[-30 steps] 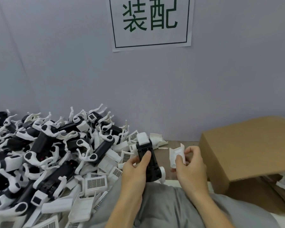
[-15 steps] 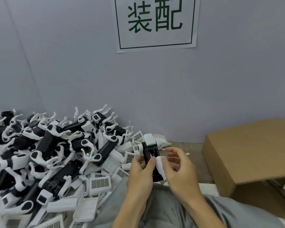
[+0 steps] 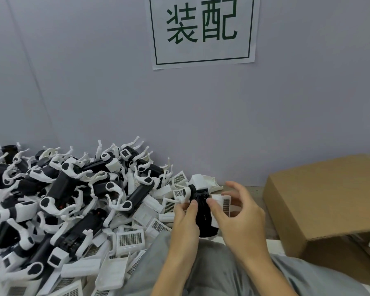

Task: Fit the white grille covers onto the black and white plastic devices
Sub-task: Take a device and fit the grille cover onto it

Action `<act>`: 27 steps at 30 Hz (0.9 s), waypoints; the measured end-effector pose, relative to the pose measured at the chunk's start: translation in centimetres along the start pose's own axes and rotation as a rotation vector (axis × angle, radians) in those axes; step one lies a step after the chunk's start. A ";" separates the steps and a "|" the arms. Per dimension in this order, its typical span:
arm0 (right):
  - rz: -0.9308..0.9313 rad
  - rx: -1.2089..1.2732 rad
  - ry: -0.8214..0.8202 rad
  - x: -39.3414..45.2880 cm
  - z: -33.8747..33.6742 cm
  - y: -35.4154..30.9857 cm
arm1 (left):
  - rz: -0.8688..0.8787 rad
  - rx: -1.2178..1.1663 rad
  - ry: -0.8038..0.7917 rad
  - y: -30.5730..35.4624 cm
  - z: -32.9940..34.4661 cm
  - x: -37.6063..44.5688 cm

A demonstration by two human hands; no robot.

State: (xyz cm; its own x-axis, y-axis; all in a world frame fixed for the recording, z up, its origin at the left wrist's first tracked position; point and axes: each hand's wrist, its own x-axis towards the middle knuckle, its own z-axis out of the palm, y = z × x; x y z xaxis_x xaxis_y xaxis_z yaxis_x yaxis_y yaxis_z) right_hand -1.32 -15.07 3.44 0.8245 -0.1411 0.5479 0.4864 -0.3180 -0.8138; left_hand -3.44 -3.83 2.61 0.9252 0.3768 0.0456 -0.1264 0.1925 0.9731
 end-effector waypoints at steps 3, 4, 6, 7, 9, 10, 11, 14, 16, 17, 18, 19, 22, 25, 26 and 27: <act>-0.018 -0.010 -0.021 -0.3 0.5 -0.8 | 0.038 0.034 -0.074 0.0 0.4 -0.5; -0.018 -0.006 -0.010 -0.5 0.7 -0.9 | 0.056 0.044 -0.098 0.1 0.4 -0.7; 0.007 0.014 0.049 -0.6 0.8 -0.8 | 0.078 0.046 -0.131 0.1 0.4 -0.9; 0.021 0.019 0.072 -0.6 0.8 -0.8 | 0.082 0.046 -0.138 0.1 0.4 -1.0; 0.012 -0.009 0.072 -0.7 0.9 -0.6 | 0.062 0.033 -0.140 0.2 0.4 -1.1; -0.014 -0.032 0.057 -0.8 0.9 -0.6 | 0.043 0.014 -0.133 0.4 0.5 -1.2; -0.042 -0.047 0.040 -1.0 1.0 -0.6 | 0.023 -0.021 -0.123 0.6 0.6 -1.3; -0.152 -0.037 -0.036 -1.2 1.0 -0.9 | -0.019 -0.148 -0.053 1.1 0.7 -1.2; -0.232 -0.002 -0.115 -1.3 1.0 -0.9 | -0.026 -0.191 0.022 1.3 0.5 -0.9; -0.251 0.019 -0.131 -1.3 1.0 -0.8 | -0.021 -0.197 0.052 1.3 0.4 -0.7; -0.235 0.040 -0.132 -1.3 1.1 -0.7 | -0.013 -0.188 0.069 1.3 0.3 -0.6; -0.183 0.070 -0.127 -1.3 1.1 -0.6 | -0.001 -0.168 0.072 1.2 0.3 -0.5; 0.110 0.193 -0.104 -0.9 1.2 -0.5 | 0.082 -0.062 0.042 0.8 0.4 -0.5; 0.326 0.343 -0.153 -0.2 0.6 -0.3 | 0.187 0.014 -0.022 0.6 0.5 -0.8; 0.370 0.404 -0.214 -0.1 0.4 -0.3 | 0.211 0.025 -0.030 0.7 0.5 -0.8; 0.413 0.474 -0.275 0.0 0.2 -0.5 | 0.229 0.031 -0.037 0.7 0.5 -0.8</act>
State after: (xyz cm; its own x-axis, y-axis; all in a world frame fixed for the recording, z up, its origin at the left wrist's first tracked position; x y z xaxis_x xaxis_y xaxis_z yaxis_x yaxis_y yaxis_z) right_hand -1.52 -14.70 3.84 0.9825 0.1002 0.1569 0.1392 0.1646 -0.9765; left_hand -4.10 -4.41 3.37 0.8863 0.3739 0.2733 -0.3236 0.0777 0.9430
